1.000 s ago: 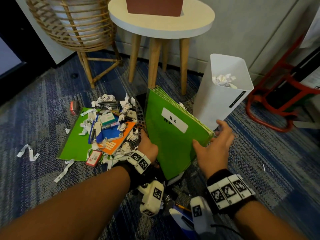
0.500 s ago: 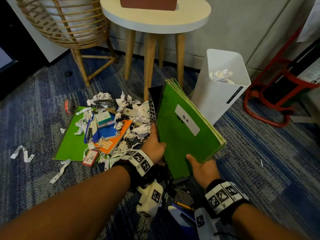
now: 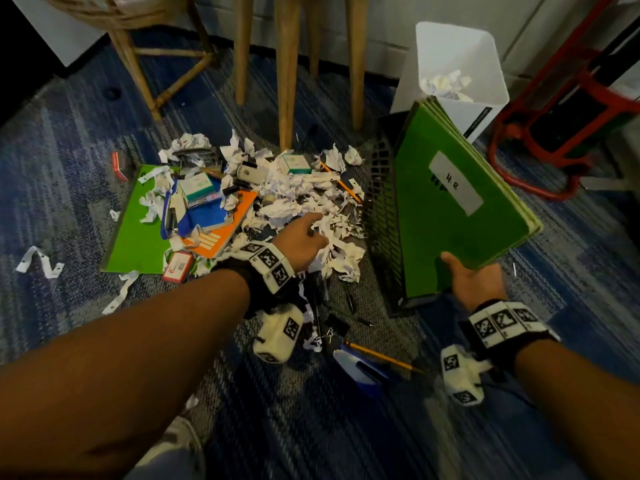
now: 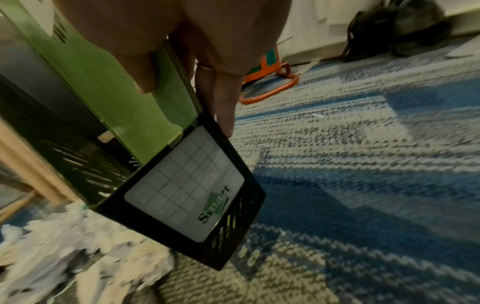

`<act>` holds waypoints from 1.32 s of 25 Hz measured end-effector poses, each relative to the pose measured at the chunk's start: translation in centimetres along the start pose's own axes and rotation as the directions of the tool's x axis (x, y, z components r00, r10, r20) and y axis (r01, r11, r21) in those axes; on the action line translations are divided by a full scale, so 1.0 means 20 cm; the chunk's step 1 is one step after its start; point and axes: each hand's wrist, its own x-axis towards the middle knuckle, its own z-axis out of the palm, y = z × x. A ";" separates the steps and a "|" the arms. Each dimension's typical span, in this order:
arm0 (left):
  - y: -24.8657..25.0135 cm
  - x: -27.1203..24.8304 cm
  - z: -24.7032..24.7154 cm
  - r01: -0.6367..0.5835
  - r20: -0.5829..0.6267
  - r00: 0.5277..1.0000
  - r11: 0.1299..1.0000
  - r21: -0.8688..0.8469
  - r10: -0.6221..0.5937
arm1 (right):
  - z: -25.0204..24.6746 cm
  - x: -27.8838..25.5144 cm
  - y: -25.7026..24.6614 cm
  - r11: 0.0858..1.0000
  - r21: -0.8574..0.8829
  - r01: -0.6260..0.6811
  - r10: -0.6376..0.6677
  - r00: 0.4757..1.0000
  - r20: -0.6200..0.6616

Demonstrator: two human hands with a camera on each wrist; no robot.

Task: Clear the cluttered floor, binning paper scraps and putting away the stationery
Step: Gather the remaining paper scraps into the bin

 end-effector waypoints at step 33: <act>-0.31 0.00 -0.91 0.081 -0.134 0.991 0.844 0.530 -0.011 | 0.64 -0.20 -0.22 0.862 -0.464 0.205 0.140 0.783 0.606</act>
